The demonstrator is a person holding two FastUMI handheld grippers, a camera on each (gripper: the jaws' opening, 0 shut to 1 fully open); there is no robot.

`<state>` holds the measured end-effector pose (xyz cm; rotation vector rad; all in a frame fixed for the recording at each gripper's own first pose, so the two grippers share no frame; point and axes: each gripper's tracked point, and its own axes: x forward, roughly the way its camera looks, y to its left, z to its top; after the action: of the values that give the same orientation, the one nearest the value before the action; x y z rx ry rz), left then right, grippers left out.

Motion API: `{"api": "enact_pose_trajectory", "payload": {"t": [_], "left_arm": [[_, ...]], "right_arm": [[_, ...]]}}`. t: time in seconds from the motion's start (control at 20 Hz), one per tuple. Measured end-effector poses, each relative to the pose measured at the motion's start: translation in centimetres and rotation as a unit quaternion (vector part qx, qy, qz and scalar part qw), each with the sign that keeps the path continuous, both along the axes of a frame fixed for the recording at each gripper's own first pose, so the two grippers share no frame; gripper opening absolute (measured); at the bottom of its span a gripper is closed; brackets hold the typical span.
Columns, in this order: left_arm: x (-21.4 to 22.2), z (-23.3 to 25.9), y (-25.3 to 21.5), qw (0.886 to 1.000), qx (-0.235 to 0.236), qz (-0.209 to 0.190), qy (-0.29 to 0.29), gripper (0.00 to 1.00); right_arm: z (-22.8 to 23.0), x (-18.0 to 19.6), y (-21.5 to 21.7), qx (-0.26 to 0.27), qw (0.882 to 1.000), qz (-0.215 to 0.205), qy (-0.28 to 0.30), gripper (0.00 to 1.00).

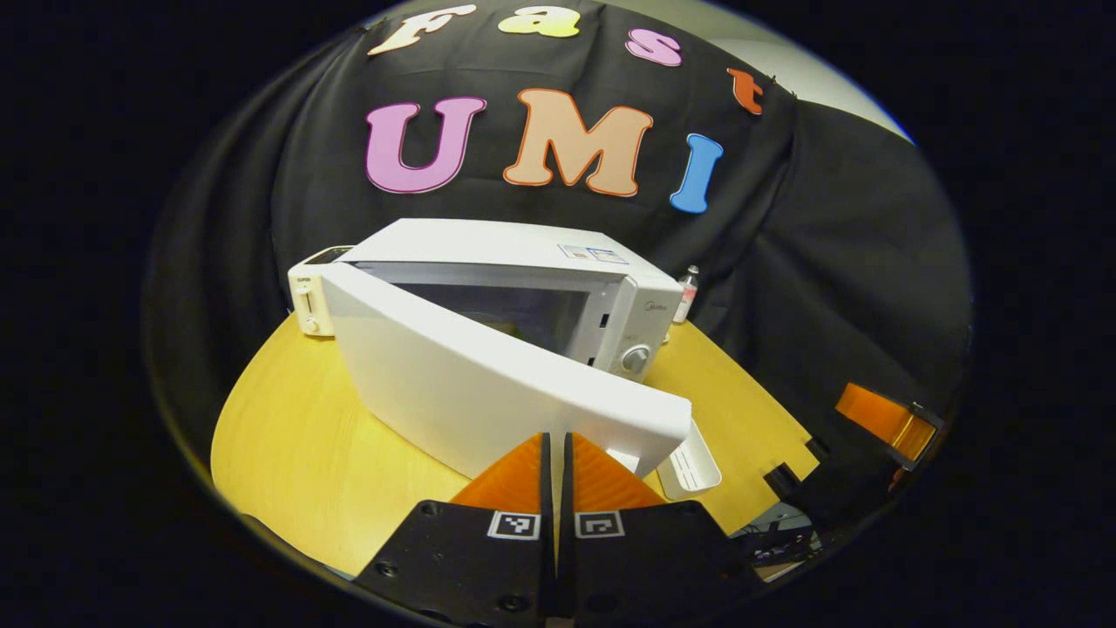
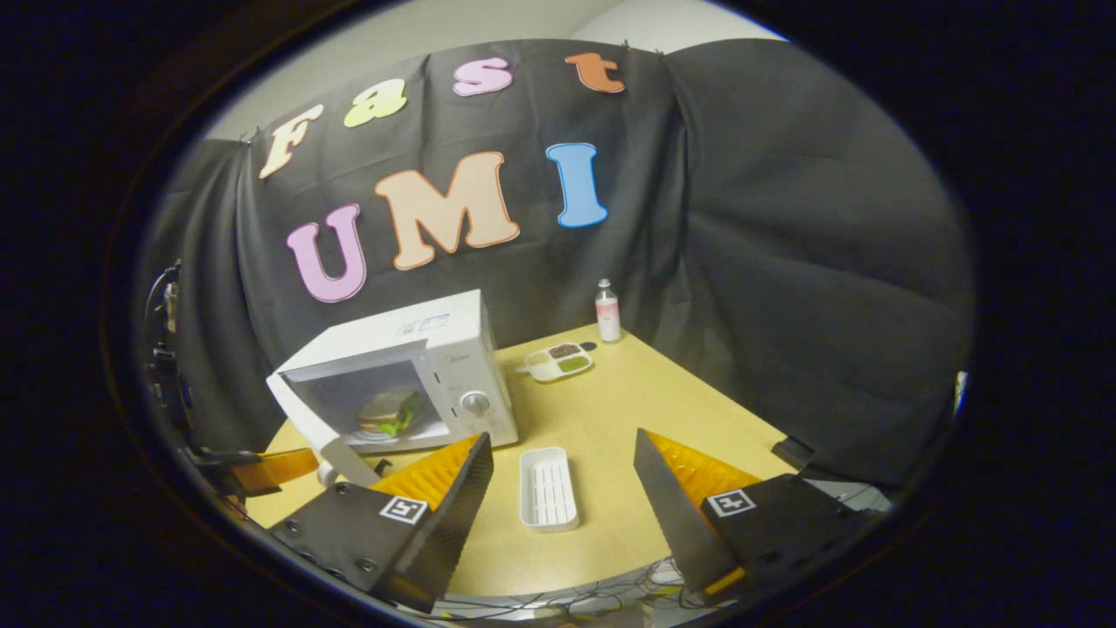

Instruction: Open the microwave oven with the left hand, put the food in, and close the microwave oven.

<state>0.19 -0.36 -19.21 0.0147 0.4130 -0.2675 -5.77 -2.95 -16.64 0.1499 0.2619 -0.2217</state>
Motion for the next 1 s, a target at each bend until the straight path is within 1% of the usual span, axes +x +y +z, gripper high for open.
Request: {"api": "enact_pose_trajectory", "payload": {"t": [0.05,0.1,0.15,0.2,0.35,0.5,0.6,0.75,1.0], "left_arm": [[0.7,-0.2,-0.7,1.000,0.000,-0.004,-0.001,0.01],[1.5,-0.2,-1.3,1.000,0.003,-0.007,-0.002,0.00],[2.1,-0.2,-1.6,1.000,0.010,-0.012,-0.004,0.00],[2.9,-0.2,-1.9,1.000,0.018,-0.015,-0.006,0.00],[4.9,0.1,-2.4,0.999,0.028,-0.020,-0.017,0.00],[6.7,0.4,-2.9,0.999,0.032,-0.020,-0.020,0.01],[7.8,0.5,-3.1,0.999,0.034,-0.014,-0.025,0.00],[9.2,0.6,-3.6,0.999,0.032,-0.005,-0.029,0.00],[11.6,1.1,-4.1,0.999,0.016,0.011,-0.031,0.00]], "right_arm": [[-0.1,0.1,-0.3,0.001,1.000,-0.001,0.002,0.92],[-0.2,0.1,-0.3,0.002,1.000,0.001,0.005,1.00],[-0.1,0.2,-0.4,0.001,1.000,0.003,0.008,1.00],[-0.3,0.3,-0.4,-0.001,1.000,0.007,0.011,0.92],[0.0,0.5,-0.6,-0.016,1.000,0.016,0.014,0.92],[0.4,0.9,0.0,-0.018,0.999,0.042,0.010,0.92],[0.2,1.0,-0.2,-0.030,0.998,0.050,0.014,0.92],[0.7,1.2,-1.3,-0.042,0.998,0.047,0.013,0.92],[1.8,1.6,-3.4,-0.036,0.999,0.028,-0.010,0.92]]}}
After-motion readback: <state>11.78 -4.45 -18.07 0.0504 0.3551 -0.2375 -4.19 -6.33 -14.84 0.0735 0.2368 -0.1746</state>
